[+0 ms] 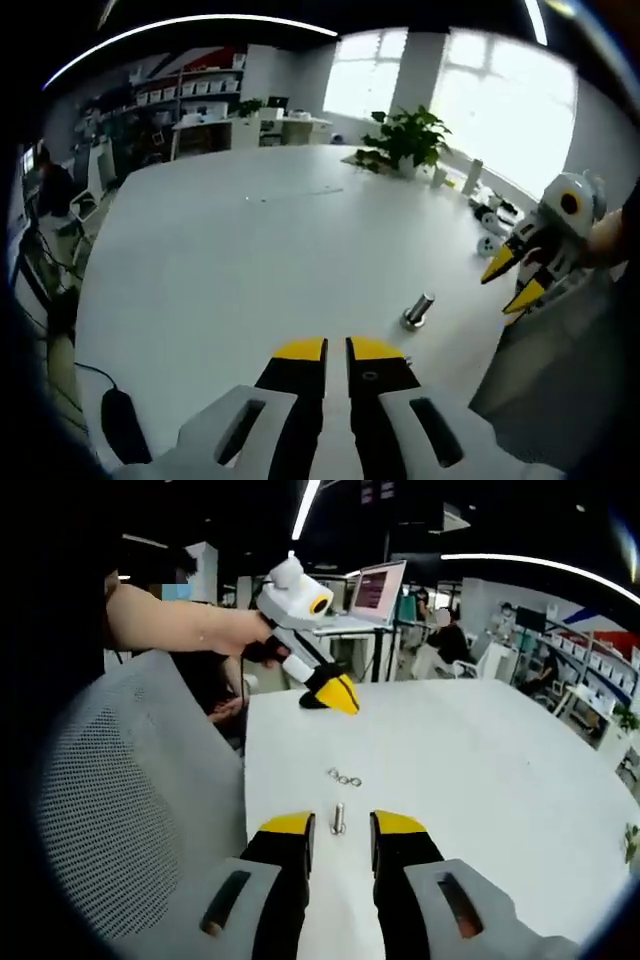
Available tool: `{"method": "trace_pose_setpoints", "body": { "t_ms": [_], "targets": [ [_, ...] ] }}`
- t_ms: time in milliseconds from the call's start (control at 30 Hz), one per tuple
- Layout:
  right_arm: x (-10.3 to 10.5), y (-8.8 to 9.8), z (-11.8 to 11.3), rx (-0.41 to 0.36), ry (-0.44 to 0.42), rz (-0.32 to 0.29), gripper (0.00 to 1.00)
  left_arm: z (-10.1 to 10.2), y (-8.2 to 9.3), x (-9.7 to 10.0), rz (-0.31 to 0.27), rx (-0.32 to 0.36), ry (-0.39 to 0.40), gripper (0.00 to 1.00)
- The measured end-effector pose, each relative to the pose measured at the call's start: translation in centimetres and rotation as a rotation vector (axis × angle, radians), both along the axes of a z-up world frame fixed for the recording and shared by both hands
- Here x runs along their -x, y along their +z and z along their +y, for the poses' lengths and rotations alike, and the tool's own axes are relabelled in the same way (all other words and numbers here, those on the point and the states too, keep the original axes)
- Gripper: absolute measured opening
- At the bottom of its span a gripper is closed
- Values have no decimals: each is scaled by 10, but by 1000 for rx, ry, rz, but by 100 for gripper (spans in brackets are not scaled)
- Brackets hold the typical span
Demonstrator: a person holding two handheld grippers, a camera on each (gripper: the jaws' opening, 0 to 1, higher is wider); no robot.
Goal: Place the washer onto the threaded stud by aligning its center hole with the stud, sliding it down to the base, and recovering from edge contact or off-axis alignment until the washer reaches the visible bottom stop.
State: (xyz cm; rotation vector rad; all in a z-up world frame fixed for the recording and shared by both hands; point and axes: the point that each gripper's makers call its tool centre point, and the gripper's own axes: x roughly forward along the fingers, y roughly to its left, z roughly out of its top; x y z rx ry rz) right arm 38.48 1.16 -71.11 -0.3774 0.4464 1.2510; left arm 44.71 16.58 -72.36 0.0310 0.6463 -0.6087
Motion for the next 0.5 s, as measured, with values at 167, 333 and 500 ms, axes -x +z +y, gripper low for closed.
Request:
{"method": "trace_pose_setpoints", "body": {
  "t_ms": [167, 333, 500],
  "targets": [
    [6, 23, -23, -66, -76, -14, 27, 5, 15, 7, -48, -2, 24, 8],
    [11, 44, -54, -121, -185, 10, 28, 11, 22, 19, -71, -35, 38, 8],
    [7, 42, -102, -154, -382, 45, 28, 19, 21, 27, -79, -70, 38, 8]
  ]
}}
